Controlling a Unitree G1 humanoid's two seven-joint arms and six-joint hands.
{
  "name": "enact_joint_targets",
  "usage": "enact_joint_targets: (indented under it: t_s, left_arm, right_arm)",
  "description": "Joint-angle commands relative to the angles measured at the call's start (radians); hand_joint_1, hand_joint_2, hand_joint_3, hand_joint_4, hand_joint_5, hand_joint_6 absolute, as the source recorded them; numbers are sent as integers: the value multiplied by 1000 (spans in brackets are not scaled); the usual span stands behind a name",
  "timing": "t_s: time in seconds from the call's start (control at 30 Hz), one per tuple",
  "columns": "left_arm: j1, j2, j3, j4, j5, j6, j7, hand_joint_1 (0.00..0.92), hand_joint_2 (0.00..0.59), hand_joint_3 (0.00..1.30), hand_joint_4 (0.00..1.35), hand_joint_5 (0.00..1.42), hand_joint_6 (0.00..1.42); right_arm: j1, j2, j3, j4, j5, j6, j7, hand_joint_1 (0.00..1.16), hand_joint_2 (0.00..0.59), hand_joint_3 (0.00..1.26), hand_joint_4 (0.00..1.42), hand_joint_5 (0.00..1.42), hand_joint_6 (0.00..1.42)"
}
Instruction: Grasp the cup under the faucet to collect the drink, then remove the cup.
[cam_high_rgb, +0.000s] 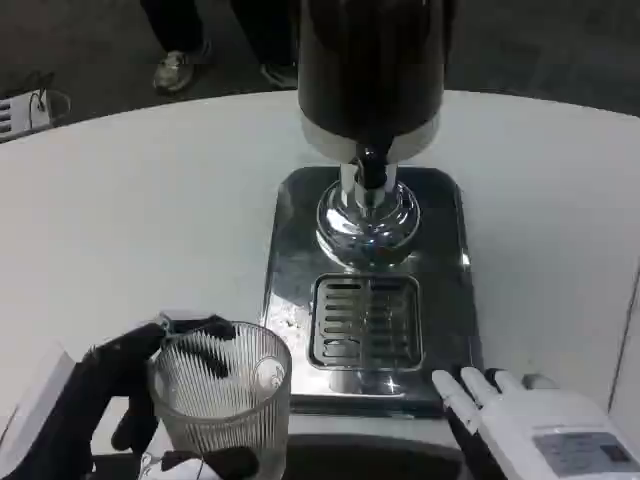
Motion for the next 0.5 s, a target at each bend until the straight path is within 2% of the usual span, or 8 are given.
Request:
enact_joint_targets:
  t_s: [0.03, 0.3, 0.5]
  left_arm:
    - [7, 6, 11, -22, -28, -19, -3, 597, 0, 1000, 1143, 1325, 1424]
    - [3, 4, 13, -19, -28, -18, -1, 597, 0, 1000, 1135, 1325, 1424]
    - [1, -1, 9, -21, -21, -12, 3, 597, 0, 1000, 1137, 1325, 1424]
  right_arm:
    - [53, 91, 78, -20, 2, -7, -24, 619, 444, 33, 0, 0, 0]
    - [54, 92, 76, -22, 5, -11, -30, 619, 444, 34, 0, 0, 0]
    - [36, 86, 57, -21, 16, -10, -24, 618, 444, 39, 0, 0, 0]
